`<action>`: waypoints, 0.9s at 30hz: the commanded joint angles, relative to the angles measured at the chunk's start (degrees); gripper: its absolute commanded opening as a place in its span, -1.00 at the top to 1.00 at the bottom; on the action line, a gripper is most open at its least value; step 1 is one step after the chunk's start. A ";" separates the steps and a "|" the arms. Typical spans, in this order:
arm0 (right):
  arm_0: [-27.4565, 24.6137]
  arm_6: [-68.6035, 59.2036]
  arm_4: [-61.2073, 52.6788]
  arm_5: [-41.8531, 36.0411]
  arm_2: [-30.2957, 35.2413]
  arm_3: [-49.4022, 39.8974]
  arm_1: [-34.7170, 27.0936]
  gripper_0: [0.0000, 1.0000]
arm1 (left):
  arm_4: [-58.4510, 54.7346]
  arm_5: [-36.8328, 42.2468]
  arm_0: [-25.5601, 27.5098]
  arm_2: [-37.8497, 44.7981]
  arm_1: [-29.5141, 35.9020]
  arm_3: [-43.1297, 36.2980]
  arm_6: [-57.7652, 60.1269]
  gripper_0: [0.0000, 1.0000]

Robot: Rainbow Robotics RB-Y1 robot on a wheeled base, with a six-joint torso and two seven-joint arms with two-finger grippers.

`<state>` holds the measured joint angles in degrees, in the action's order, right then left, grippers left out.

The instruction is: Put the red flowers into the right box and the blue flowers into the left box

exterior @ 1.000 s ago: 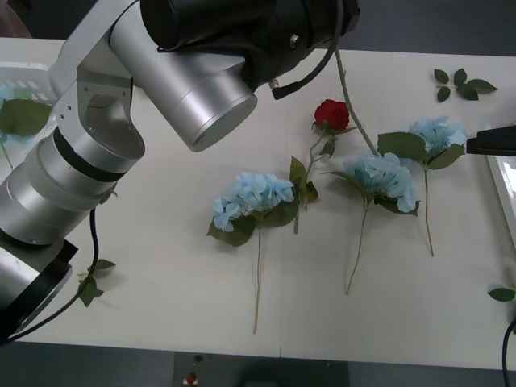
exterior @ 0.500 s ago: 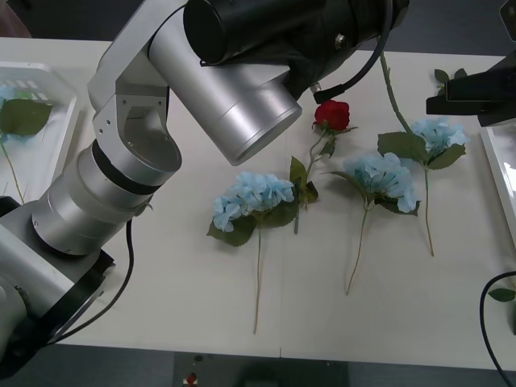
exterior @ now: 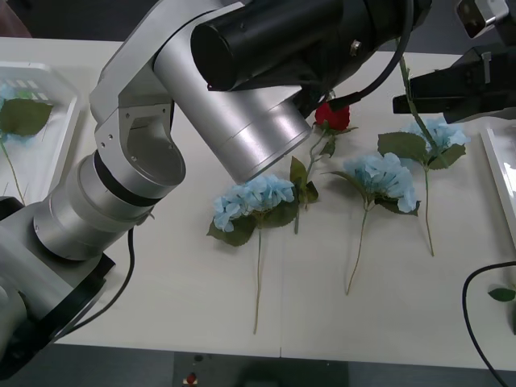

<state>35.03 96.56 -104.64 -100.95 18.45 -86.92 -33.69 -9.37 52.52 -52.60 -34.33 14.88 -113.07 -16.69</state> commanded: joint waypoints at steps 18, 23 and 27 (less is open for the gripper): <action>1.89 -3.31 -1.71 0.06 0.62 -1.94 2.14 1.00 | 5.77 -2.60 -0.40 -2.58 1.21 -2.59 7.37 1.00; 1.89 -3.23 -1.79 -0.03 0.71 -1.94 2.14 1.00 | 6.47 -2.60 -0.40 -2.58 1.47 -2.59 7.46 1.00; 1.89 -3.23 -1.88 -0.03 0.97 -1.94 2.14 1.00 | 8.31 -2.60 -0.40 -2.58 1.56 -2.59 7.63 -0.90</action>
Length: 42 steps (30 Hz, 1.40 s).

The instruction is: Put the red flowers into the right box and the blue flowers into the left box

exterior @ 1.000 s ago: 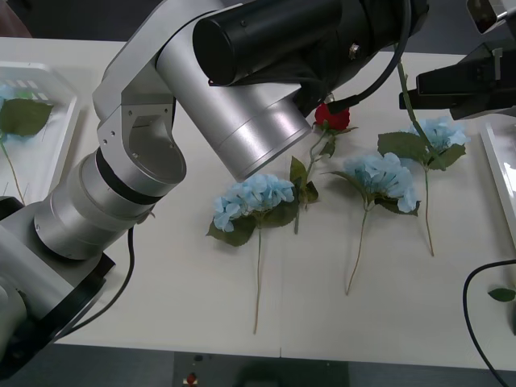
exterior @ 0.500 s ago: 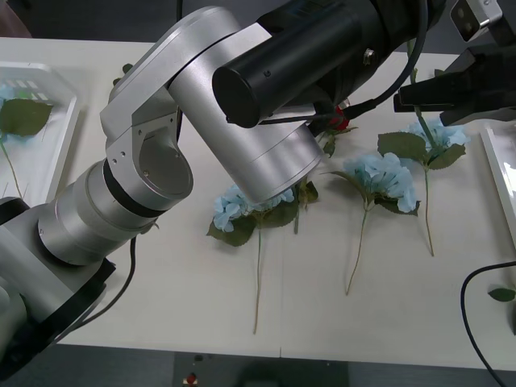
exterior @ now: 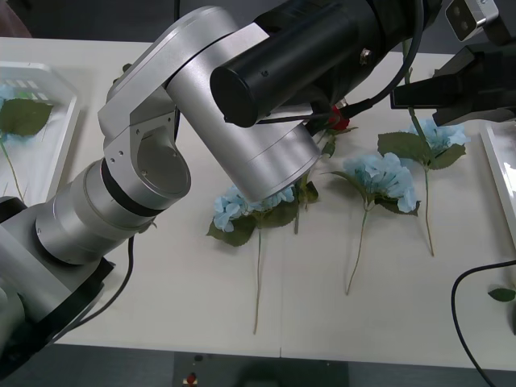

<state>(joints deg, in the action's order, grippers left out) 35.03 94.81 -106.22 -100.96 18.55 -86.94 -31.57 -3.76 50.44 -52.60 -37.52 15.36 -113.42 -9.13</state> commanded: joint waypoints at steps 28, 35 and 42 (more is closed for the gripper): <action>-2.16 -2.27 7.16 -3.28 10.19 -1.92 -7.63 1.00 | -8.54 -0.69 -0.22 9.39 10.57 -3.12 0.60 -1.00; -7.34 -2.09 11.74 1.29 10.80 -1.83 -15.27 1.00 | -19.70 -1.92 3.38 13.17 17.60 -6.20 -5.11 -1.00; -14.02 -3.14 22.02 6.47 12.47 -1.92 -21.25 1.00 | -30.95 -8.16 13.58 16.77 27.62 -12.79 -12.58 -1.00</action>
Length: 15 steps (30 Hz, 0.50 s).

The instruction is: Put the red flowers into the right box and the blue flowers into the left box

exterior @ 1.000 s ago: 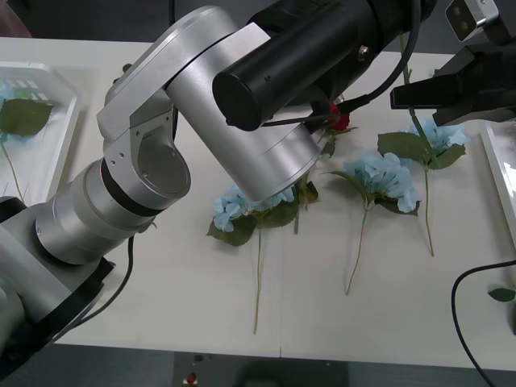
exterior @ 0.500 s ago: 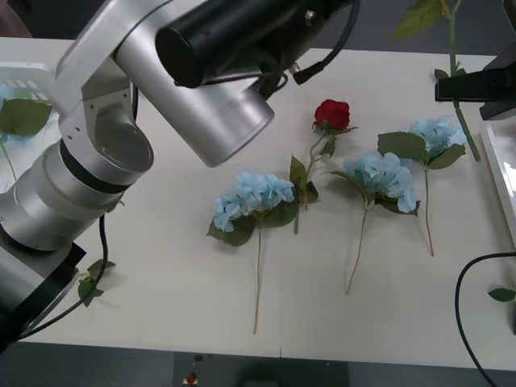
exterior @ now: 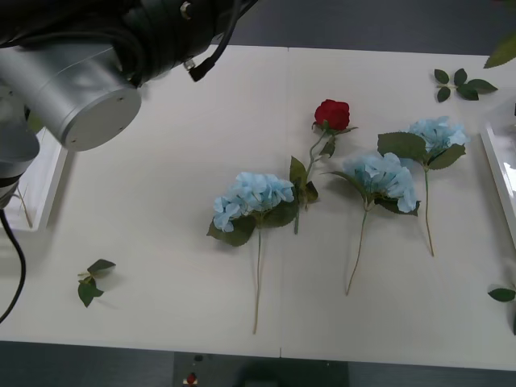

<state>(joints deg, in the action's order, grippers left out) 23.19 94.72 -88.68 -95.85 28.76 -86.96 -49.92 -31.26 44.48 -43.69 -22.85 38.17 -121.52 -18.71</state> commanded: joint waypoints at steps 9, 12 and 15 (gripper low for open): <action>-6.23 -6.13 22.50 1.54 3.76 -1.90 -5.45 1.00 | -8.12 -2.12 18.29 3.52 10.34 -12.78 -15.66 -1.00; -6.93 -8.94 28.48 1.02 3.58 -1.81 -5.63 1.00 | -8.12 -1.59 22.25 3.52 10.70 -14.10 -19.52 -1.00; -7.37 -9.65 33.31 1.02 3.40 -0.67 -5.63 1.00 | -8.12 2.81 24.97 3.52 10.70 -15.59 -24.18 -1.00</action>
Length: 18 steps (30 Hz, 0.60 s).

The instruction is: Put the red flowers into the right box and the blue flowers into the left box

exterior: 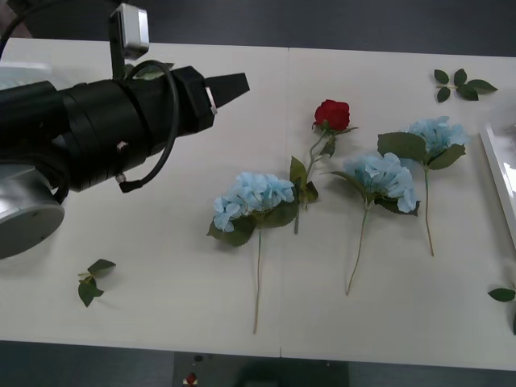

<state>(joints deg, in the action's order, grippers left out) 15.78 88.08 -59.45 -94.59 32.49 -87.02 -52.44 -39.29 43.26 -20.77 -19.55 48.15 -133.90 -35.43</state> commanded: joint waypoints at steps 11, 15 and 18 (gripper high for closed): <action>0.91 -2.47 13.48 7.40 -1.03 12.67 -3.10 1.00 | -1.23 22.40 7.24 -0.93 -0.16 -6.81 -11.68 -1.00; 2.41 -2.38 17.43 11.01 -1.73 17.59 -3.01 1.00 | 0.26 27.14 7.24 -3.12 -1.57 -6.81 -10.89 -1.00; 3.20 -2.21 18.40 15.58 -4.45 20.67 -3.10 1.00 | 4.04 28.99 7.24 -5.67 -2.88 -6.81 -10.45 -1.00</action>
<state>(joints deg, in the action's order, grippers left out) 17.02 86.06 -41.46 -82.05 29.95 -67.68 -52.45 -38.26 71.06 -13.23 -23.28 46.68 -138.80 -47.34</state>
